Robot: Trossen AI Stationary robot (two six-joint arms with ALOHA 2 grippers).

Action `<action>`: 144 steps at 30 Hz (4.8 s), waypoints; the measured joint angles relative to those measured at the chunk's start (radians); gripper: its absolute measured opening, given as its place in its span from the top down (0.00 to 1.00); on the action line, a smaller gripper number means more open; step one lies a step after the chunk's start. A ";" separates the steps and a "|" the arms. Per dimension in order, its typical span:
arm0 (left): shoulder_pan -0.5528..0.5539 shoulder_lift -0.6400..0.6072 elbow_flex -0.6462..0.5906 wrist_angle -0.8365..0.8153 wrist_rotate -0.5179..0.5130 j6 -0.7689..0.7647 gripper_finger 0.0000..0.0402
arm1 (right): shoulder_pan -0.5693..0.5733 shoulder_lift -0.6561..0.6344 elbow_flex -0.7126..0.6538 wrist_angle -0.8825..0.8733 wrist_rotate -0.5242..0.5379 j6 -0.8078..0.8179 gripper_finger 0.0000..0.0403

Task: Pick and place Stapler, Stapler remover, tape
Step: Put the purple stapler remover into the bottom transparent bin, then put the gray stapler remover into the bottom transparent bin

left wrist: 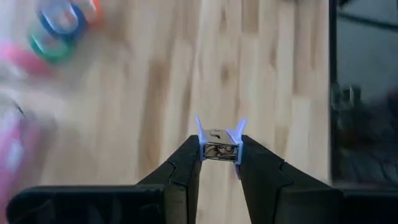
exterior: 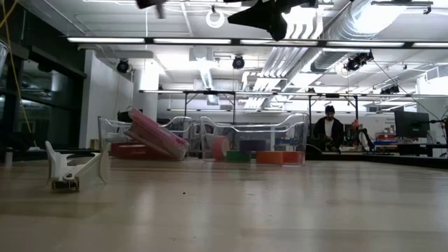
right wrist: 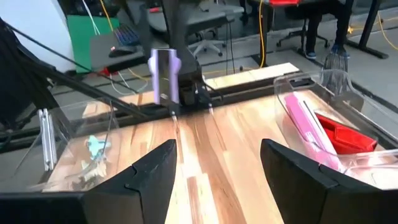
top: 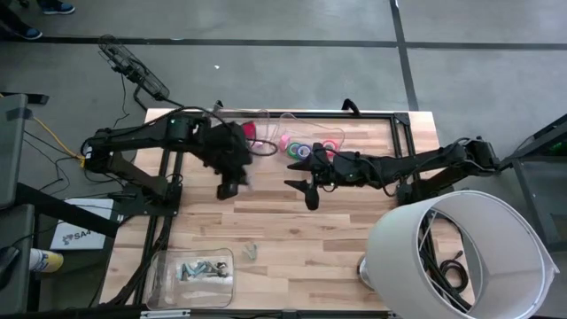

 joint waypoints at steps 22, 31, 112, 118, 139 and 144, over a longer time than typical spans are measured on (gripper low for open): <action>-0.458 -0.001 -0.089 -0.241 0.007 -0.393 0.80 | 0.001 0.000 0.000 -0.038 0.014 0.054 0.45; -0.677 -0.002 -0.285 -0.049 0.007 -0.678 0.80 | 0.025 0.000 0.000 -0.038 0.026 0.063 0.45; -1.066 -0.092 -0.396 0.074 -0.507 -1.711 0.34 | 0.278 0.137 0.000 -0.226 0.237 0.718 0.46; -0.891 -0.111 -0.367 0.083 -0.473 -1.311 0.34 | 0.278 0.137 0.000 -0.226 0.236 0.708 0.46; -0.247 0.083 -0.367 0.269 -0.108 -1.137 0.34 | 0.275 0.137 0.000 -0.279 0.116 0.732 0.46; -0.190 0.171 -0.368 0.282 -0.019 -1.189 0.34 | 0.275 0.137 0.000 -0.296 0.085 0.733 0.46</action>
